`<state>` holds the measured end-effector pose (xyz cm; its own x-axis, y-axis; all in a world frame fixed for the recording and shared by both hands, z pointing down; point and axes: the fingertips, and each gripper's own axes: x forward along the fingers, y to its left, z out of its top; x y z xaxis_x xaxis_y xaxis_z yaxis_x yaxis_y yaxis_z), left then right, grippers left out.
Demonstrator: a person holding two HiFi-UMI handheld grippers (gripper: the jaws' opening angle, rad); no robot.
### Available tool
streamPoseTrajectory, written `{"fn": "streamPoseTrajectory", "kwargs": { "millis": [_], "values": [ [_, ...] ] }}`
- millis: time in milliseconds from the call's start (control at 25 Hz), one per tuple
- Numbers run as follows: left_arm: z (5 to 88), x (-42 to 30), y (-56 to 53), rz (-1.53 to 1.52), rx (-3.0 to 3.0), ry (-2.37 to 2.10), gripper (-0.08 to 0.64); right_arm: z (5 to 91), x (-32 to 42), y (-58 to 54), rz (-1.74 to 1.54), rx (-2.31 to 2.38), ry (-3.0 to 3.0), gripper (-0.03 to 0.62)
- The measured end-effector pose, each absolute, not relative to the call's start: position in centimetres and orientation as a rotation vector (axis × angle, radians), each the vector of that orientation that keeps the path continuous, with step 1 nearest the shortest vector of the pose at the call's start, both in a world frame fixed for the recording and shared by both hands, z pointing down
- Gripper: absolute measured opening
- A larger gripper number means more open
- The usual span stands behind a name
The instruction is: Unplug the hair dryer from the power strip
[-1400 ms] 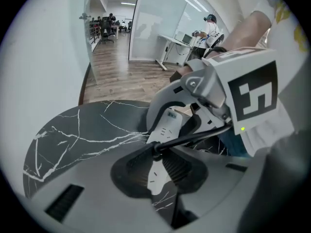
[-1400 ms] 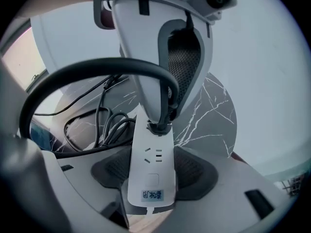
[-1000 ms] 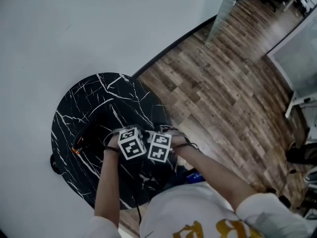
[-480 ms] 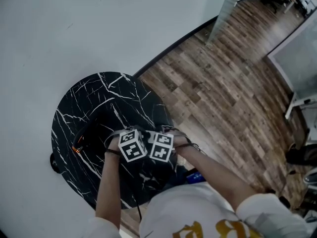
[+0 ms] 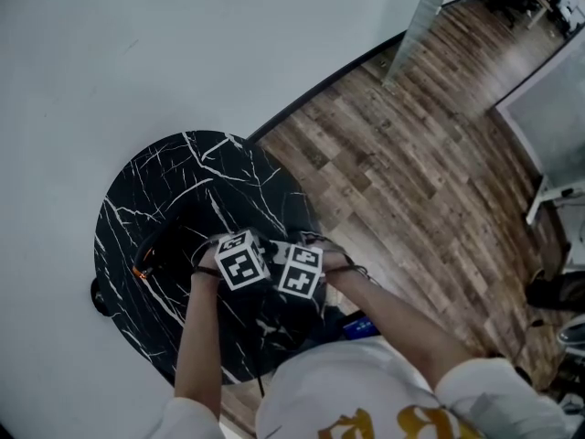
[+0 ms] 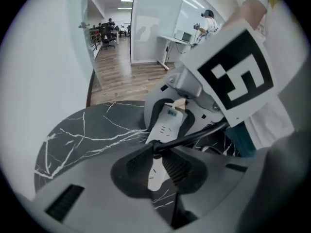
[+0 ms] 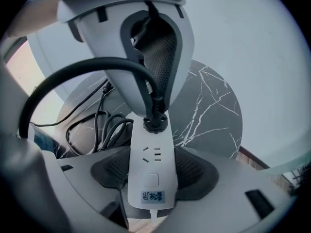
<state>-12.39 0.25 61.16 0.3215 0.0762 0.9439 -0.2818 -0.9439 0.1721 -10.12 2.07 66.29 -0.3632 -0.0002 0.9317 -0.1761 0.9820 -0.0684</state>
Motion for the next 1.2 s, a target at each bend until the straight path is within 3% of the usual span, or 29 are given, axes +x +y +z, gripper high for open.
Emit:
{"fn": "streamPoseTrajectory", "kwargs": {
  "millis": [160,400,760,1040,1200],
  "values": [
    [61.4,-12.6,0.5,1.706,2.306,-0.239,0.055,66.2,-10.1,2.1,0.193,0.121,-1.942,0.268],
    [60.3,-12.2,-0.5,1.528,2.228,-0.138,0.060,66.3,-10.1,2.0,0.192,0.134,-1.945,0.268],
    [61.1,-12.8,0.4,1.763,2.289,-0.278,0.055,66.3,-10.1,2.0,0.223,0.129,-1.931,0.268],
    [60.6,-12.5,-0.8,1.513,2.253,-0.204,0.055,66.3,-10.1,2.2,0.210,0.151,-1.968,0.268],
    [60.8,-12.6,0.3,1.657,2.280,-0.196,0.055,66.4,-10.2,2.3,0.225,0.148,-1.948,0.268]
  ]
}}
